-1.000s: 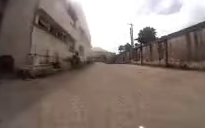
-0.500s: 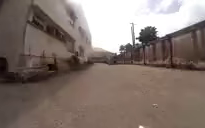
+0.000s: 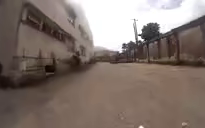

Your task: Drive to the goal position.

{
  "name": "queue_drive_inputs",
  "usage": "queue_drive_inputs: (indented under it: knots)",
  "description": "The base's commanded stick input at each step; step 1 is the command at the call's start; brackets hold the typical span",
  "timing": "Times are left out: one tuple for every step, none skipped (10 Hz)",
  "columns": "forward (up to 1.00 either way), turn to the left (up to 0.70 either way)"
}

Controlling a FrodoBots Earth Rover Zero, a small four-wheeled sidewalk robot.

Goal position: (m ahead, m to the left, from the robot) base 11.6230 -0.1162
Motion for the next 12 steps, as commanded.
queue_drive_inputs:
  knots:
    - [1.0, 0.0]
    - [1.0, 0.0]
    - [1.0, 0.0]
    - [1.0, 0.0]
    - [1.0, 0.0]
    - [1.0, 0.0]
    - [1.0, 0.0]
    - [1.0, 0.0]
    - [1.0, -0.06]
    - [1.0, -0.2]
    - [1.0, -0.27]
    - [1.0, -0.27]
